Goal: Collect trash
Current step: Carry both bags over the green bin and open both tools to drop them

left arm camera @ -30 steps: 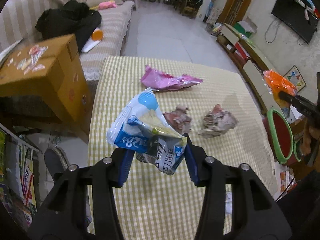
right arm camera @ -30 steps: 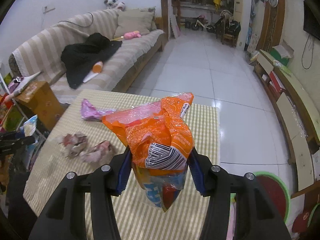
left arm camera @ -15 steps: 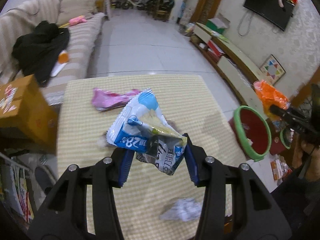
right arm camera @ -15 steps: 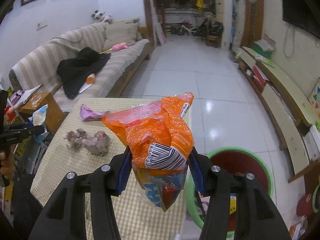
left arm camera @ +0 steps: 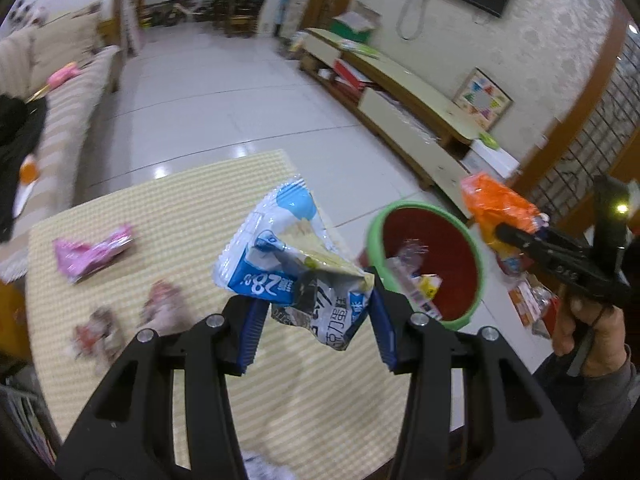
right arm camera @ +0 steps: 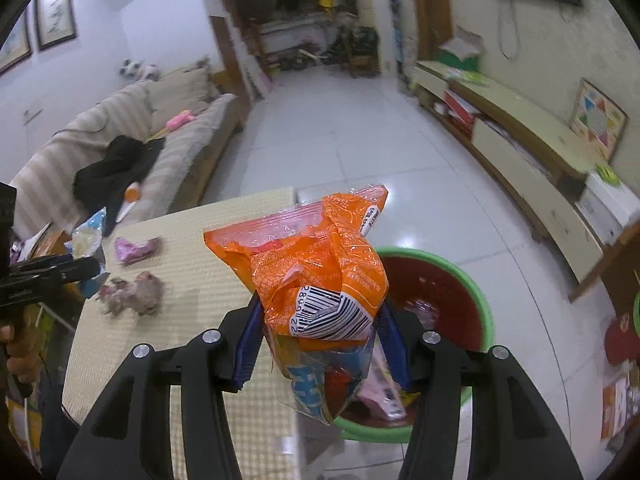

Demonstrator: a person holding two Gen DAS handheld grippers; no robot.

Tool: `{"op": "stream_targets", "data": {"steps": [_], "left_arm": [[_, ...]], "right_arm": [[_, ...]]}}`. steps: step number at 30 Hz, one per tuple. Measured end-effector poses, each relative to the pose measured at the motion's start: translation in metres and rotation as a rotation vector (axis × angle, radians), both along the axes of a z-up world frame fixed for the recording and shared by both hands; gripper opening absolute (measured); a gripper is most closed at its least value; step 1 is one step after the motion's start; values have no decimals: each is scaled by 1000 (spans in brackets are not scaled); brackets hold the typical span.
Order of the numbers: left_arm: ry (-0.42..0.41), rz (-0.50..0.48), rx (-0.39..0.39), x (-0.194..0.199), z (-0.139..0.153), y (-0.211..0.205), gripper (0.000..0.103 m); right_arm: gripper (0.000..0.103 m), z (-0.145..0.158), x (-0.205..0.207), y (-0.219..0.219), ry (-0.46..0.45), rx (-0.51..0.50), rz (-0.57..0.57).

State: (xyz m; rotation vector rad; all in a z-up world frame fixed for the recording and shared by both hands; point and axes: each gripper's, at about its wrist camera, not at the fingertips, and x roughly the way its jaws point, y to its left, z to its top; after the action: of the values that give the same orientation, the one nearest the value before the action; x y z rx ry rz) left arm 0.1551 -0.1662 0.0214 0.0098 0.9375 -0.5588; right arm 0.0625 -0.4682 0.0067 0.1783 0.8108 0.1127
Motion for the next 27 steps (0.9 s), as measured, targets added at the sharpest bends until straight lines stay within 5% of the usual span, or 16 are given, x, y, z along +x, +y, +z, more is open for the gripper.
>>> {"op": "stream_targets", "data": {"steps": [11,27], "left_arm": [[18,-194,-12,-1,-14,-113,45],[84,-297,13,-6,-42,-173,45]], "right_arm": [[51,-3,-2,-57,49,39,-75],[51,-16,5,-84,112,86,-117]]}}
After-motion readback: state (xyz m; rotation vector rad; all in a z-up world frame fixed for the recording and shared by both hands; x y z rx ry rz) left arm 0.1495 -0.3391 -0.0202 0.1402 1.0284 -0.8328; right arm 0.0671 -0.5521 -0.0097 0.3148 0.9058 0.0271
